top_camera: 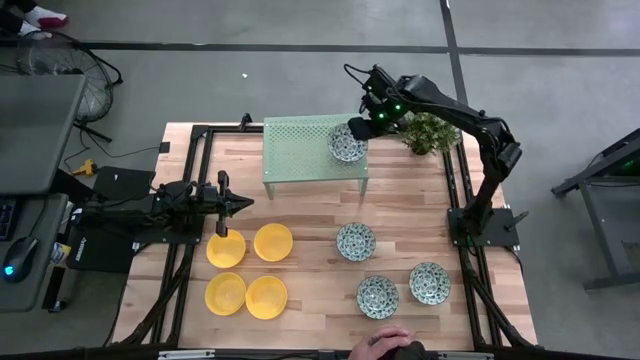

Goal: Pick & Place Mini bowls
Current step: Put the blue patterned bowl on the shelf, then stack the blue patterned bowl on top of the other blue patterned bowl on the shelf

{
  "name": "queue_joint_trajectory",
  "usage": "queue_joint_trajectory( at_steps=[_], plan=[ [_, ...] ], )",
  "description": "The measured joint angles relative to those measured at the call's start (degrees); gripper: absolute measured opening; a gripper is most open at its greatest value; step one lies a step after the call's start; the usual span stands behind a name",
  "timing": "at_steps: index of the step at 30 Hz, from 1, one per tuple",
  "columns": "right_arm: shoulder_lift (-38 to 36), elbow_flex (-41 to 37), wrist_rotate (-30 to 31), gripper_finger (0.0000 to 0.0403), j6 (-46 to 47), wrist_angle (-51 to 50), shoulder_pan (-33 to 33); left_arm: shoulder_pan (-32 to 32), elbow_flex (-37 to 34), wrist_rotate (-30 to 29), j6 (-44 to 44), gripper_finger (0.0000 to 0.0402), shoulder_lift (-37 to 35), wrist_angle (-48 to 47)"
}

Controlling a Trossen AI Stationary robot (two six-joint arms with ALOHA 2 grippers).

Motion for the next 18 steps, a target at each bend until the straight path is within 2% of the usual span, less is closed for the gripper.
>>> queue_joint_trajectory(
  at_steps=[9,18],
  plan=[
    [0.0,0.0,0.1,0.008,-0.4,0.1,0.0,0.0,0.0,0.0,0.0,0.0007,0.0,0.0],
    [-1.7,0.0,0.1,0.0098,-1.8,0.9,0.0,0.0,0.0,0.0,0.0,0.0007,0.0,0.0]
  ],
)
